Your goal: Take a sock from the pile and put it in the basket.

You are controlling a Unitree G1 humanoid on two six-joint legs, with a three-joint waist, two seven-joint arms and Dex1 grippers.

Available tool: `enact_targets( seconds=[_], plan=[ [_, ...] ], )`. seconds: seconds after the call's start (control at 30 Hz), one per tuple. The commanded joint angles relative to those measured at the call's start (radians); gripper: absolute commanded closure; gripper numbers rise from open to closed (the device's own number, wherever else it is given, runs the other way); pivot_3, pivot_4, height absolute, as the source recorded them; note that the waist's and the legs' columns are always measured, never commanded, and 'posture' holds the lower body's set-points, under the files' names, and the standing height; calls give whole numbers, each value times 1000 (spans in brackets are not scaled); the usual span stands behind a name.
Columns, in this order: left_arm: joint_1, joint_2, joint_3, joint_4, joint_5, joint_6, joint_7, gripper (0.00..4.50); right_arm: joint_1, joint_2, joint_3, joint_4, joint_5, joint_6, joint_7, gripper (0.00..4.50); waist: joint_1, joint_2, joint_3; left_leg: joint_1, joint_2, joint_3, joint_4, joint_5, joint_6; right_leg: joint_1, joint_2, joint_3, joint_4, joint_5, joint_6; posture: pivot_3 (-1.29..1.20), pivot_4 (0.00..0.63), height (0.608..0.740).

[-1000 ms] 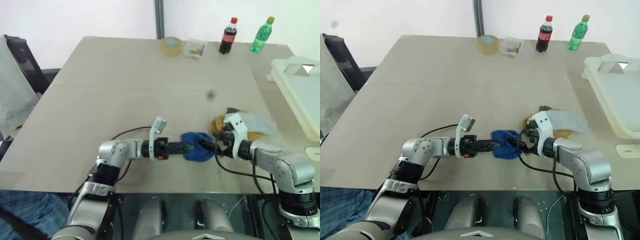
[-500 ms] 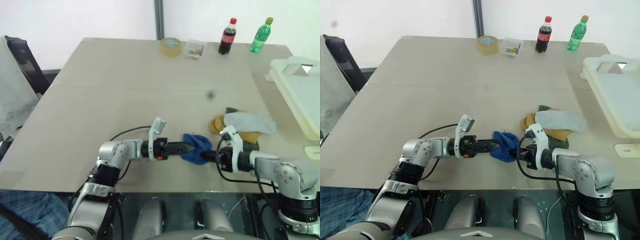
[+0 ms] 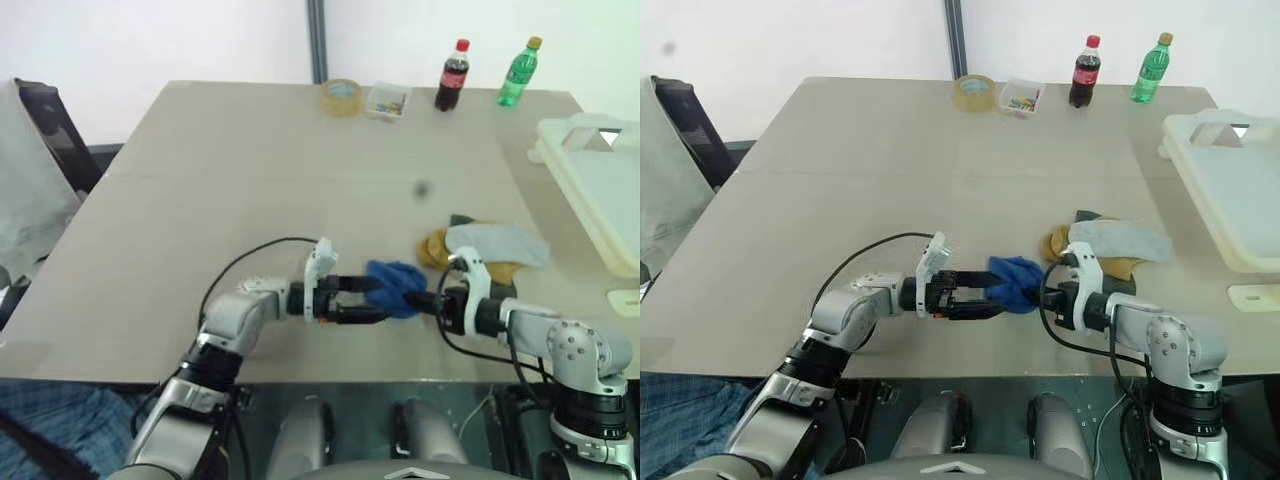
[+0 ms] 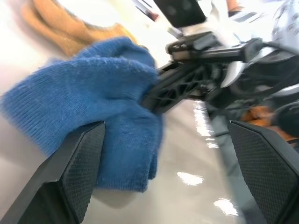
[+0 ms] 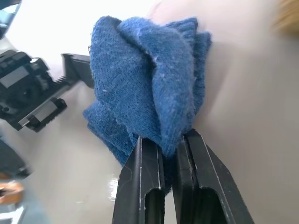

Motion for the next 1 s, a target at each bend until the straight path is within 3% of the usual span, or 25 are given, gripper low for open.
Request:
enact_targets(
  seconds=[0.03,0.17,0.4,0.47,0.73,0.87,1.0],
  plan=[
    [6,-25,21,50,145,-356,62,0,20,-29,-54,-63,17,-24,-9,4478,3,0,0,-1,0,0,0,0,0,0,0,0,0,0,0,0,150,740],
    [8,-77,46,115,185,-544,101,0,39,-64,-70,-114,37,14,-22,4478,12,0,0,-3,0,0,-1,-1,1,-2,0,-1,-1,1,1,0,150,740],
    [5,-110,39,119,179,-640,81,0,-61,-202,-204,-149,96,188,-10,4478,12,1,1,-3,0,1,-1,-1,2,-2,0,0,-2,2,4,0,150,740],
    [3,-120,39,110,144,-627,51,0,-102,-288,-257,-107,119,216,-6,4478,11,1,1,-3,0,0,-1,-1,2,-2,0,0,-2,1,1,0,150,740],
    [-41,-188,40,103,90,-625,11,0,-238,-686,-411,213,144,215,63,4478,12,1,2,-3,-2,1,-2,-2,3,-2,0,0,-3,2,4,0,150,740],
    [-82,-233,46,99,76,-610,31,0,-296,-781,-425,408,72,129,79,4478,11,1,2,-3,-2,1,-2,-2,3,-2,0,1,-3,2,4,0,150,740],
    [-136,-275,61,76,65,-596,82,0,-390,-827,-400,669,-67,-76,21,4478,9,1,3,-2,-2,2,-1,-2,3,-2,0,3,-3,2,5,0,150,740]
  ],
)
